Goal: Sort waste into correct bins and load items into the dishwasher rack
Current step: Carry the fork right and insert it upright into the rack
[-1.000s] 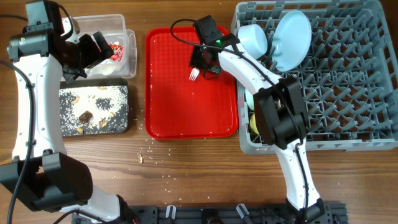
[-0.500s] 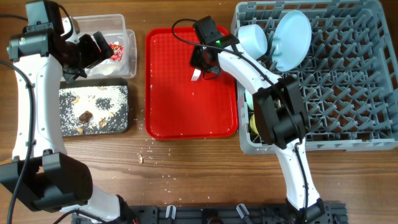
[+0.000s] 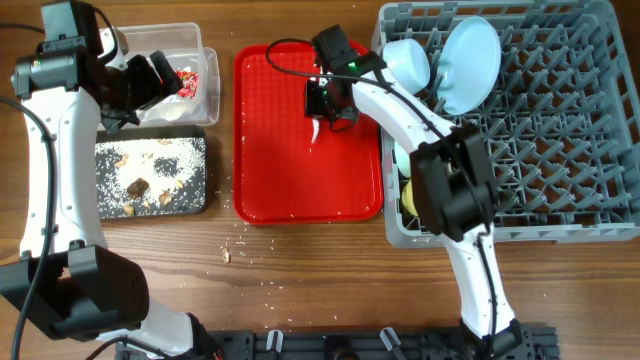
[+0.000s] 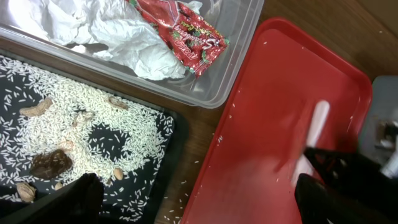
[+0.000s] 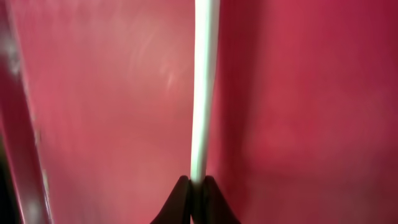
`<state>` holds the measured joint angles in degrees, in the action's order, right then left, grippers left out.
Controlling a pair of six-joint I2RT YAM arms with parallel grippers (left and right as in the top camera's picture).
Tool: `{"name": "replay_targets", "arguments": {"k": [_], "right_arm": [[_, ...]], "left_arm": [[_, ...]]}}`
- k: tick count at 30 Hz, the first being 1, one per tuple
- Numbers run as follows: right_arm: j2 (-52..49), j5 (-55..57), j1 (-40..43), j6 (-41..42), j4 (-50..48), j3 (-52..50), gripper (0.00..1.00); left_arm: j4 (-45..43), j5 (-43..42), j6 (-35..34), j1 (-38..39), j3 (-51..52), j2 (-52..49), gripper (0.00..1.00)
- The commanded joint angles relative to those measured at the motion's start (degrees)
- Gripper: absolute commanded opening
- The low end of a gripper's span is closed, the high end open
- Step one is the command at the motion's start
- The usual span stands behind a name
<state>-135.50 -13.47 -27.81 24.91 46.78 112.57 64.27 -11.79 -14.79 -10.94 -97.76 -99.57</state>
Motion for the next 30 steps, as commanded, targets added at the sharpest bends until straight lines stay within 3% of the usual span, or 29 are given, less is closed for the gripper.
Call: {"name": "replay_targets", "arguments": {"k": [1,7,14,28,29,30], "right_arm": [[15.93,2.6,1.07,-15.82,7.34,0.26,0.04],[31.08,22.21,4.68,-17.44,24.22,0.24,0.04],[34.69,22.21,12.44,-15.26,36.09,-1.86,0.05],[34.69,16.37,22.97,-11.23,34.95,-20.44,0.05],[34.69,16.26,23.32,-11.17,35.52,-20.46,0.08],[34.69,15.8,23.52,-11.21,36.06,-20.46,0.17]], "left_arm": [[-0.13,0.37,-0.7,-0.11,-0.5,0.22,1.0],[-0.13,0.37,-0.7,-0.11,-0.5,0.22,1.0],[-0.13,0.37,-0.7,-0.11,-0.5,0.22,1.0],[-0.13,0.37,-0.7,-0.11,-0.5,0.22,1.0],[-0.13,0.37,-0.7,-0.11,-0.5,0.22,1.0],[-0.13,0.37,-0.7,-0.11,-0.5,0.22,1.0]]}}
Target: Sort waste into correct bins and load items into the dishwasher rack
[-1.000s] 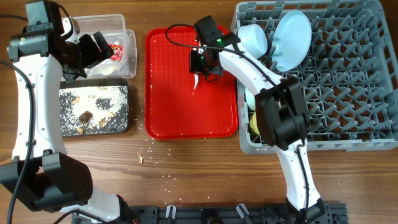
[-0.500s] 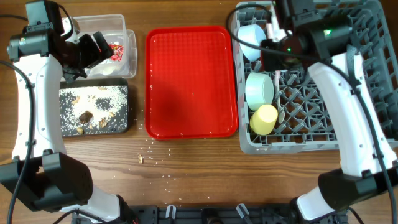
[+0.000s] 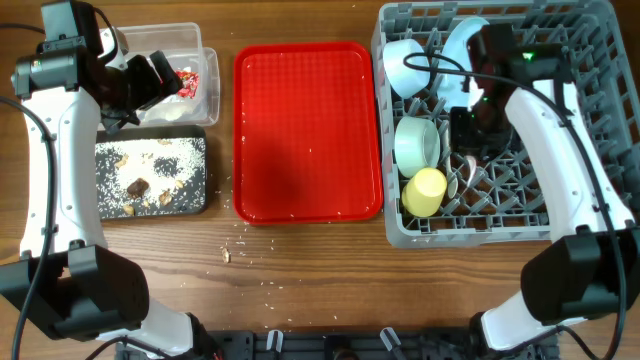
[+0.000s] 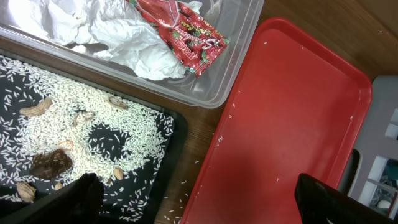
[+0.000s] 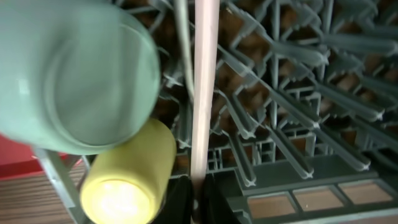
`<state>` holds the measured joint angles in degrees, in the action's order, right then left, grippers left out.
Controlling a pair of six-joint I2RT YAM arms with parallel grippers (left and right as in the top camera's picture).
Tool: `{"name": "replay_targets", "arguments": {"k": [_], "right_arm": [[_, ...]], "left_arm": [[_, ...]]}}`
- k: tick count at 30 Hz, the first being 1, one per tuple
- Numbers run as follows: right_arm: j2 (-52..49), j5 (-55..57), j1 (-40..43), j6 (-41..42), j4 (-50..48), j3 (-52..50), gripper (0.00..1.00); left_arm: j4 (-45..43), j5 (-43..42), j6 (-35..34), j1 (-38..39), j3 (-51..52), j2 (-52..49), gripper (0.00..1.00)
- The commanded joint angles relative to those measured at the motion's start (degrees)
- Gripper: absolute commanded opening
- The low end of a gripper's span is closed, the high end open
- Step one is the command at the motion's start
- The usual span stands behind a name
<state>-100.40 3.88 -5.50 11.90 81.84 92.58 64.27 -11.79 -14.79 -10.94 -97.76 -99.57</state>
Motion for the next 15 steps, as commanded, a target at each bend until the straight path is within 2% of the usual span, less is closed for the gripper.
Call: {"name": "replay_targets", "arguments": {"k": [1,4,6,11,15], "right_arm": [[-0.42,-1.9,1.2,1.73,1.27,-0.46,0.24],[-0.39,-2.93,1.18,1.31,1.77,-0.46,0.39],[-0.15,-4.35,1.18,0.28,2.1,-0.44,0.45],[3.72,-8.94,1.18,-2.14,2.67,-0.33,0.48],[10.51,-14.86,1.18,-5.75,2.23,-0.33,0.48]], "left_arm": [[-0.13,0.37,-0.7,-0.11,-0.5,0.22,1.0],[-0.13,0.37,-0.7,-0.11,-0.5,0.22,1.0],[-0.13,0.37,-0.7,-0.11,-0.5,0.22,1.0],[-0.13,0.37,-0.7,-0.11,-0.5,0.22,1.0],[-0.13,0.37,-0.7,-0.11,-0.5,0.22,1.0]]}}
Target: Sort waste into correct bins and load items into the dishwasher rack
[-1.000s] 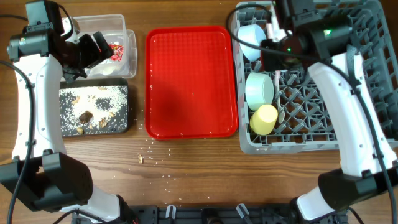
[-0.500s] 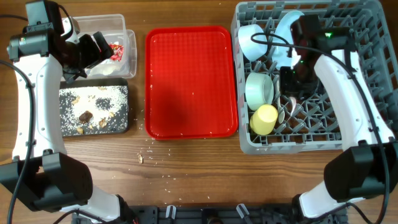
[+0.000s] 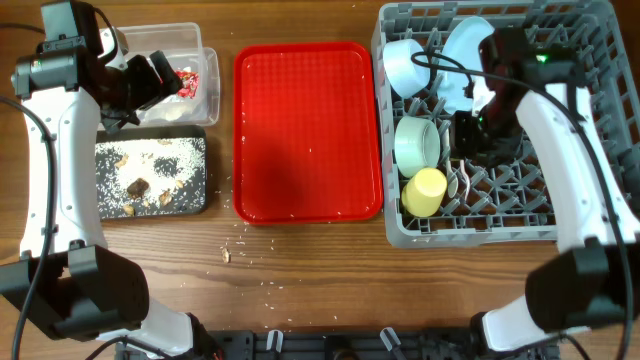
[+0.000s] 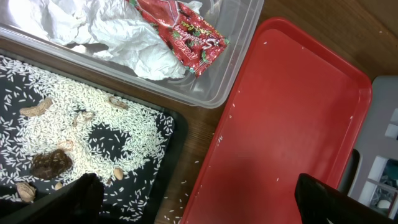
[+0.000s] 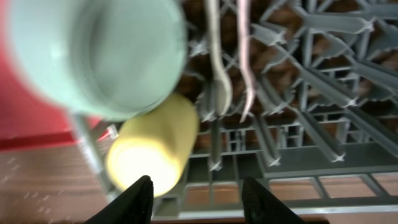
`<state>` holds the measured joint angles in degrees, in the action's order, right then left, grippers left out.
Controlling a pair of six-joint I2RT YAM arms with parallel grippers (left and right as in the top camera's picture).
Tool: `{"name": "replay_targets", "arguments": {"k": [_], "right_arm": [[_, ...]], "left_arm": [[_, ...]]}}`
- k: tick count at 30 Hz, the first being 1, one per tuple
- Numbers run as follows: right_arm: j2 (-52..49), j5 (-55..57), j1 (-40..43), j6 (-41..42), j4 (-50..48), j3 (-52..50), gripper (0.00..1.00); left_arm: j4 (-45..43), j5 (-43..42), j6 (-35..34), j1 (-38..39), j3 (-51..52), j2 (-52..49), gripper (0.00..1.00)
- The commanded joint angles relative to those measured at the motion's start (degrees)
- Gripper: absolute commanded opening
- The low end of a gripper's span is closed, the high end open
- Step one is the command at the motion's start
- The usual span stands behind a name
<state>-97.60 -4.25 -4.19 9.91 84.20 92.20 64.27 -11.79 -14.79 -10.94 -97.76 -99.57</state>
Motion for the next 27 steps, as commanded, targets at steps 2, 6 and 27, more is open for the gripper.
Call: {"name": "replay_targets", "arguments": {"k": [2,6,27], "right_arm": [[12.09,-9.38,-0.13,-3.43,-0.81,0.04,0.48],[20.33,-11.98,-0.13,7.06,-0.98,0.04,1.0],[42.93,-4.76,-0.33,-5.44,-42.69,-22.47,1.0]], "left_arm": [[-0.13,0.37,-0.7,-0.11,-0.5,0.22,1.0],[-0.13,0.37,-0.7,-0.11,-0.5,0.22,1.0],[-0.13,0.37,-0.7,-0.11,-0.5,0.22,1.0]]}}
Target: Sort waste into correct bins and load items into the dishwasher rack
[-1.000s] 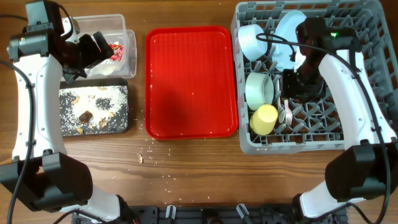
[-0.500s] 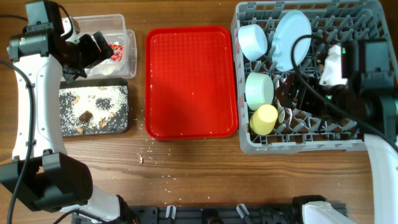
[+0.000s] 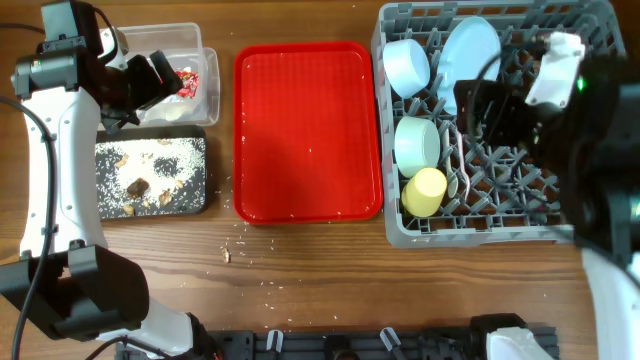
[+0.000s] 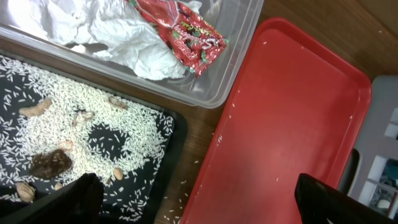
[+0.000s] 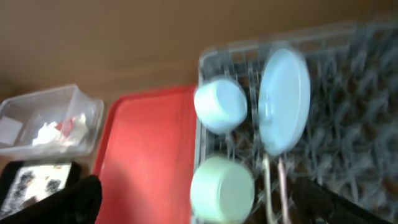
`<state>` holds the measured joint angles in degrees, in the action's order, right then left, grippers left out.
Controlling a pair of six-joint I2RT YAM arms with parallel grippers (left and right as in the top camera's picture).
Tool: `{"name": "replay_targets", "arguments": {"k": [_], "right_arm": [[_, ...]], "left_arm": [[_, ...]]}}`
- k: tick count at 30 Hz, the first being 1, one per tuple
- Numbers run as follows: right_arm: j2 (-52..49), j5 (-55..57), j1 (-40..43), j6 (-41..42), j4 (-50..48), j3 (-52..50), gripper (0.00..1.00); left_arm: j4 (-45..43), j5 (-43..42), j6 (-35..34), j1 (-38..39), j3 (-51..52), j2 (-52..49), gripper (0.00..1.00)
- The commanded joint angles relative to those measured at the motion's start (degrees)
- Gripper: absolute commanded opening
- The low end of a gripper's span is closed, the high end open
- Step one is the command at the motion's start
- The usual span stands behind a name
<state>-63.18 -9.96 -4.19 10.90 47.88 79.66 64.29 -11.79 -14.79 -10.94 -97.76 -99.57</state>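
The red tray [image 3: 310, 130] lies bare but for rice grains. The grey dishwasher rack [image 3: 560, 190] holds a pale blue bowl [image 3: 405, 65], a pale blue plate [image 3: 470, 55], a green bowl [image 3: 418, 145], a yellow cup [image 3: 425, 192] and two slim utensils [image 3: 457, 160] side by side. My right gripper [image 5: 199, 210] is open and empty, high above the rack. My left gripper [image 4: 196, 205] is open and empty too, over the edge between the black tray and the red tray.
A clear bin [image 3: 200, 45] at the back left holds crumpled white paper [image 4: 118, 37] and a red wrapper [image 4: 186, 34]. In front of it, a black tray [image 3: 150, 175] carries rice and nut scraps. Crumbs [image 3: 226, 254] lie on the wooden table.
My right gripper was low over the rack by the green bowl and yellow cup; now it is high above, still open, with rack and tray in its view. The left arm has not moved.
My right gripper was shut on a white utensil lying on the red tray. Then it held the utensil over the rack by the yellow cup. Then it was open, the utensil lying in the rack beside another. Now it is well above the rack.
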Motion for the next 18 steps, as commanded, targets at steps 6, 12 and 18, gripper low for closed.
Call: {"name": "replay_targets", "arguments": {"k": [6,12,18], "right_arm": [[26.71,0.68,0.96,-6.25,-25.51,-36.17,1.0],[44.83,0.48,2.45,-6.25,-40.98,-61.44,1.0],[56.81,0.57,3.21,-6.36,-45.75,-73.0,1.0]], "left_arm": [[-0.15,0.37,-0.7,-0.11,-0.5,0.22,1.0],[-0.15,0.37,-0.7,-0.11,-0.5,0.22,1.0],[-0.15,0.37,-0.7,-0.11,-0.5,0.22,1.0]]}}
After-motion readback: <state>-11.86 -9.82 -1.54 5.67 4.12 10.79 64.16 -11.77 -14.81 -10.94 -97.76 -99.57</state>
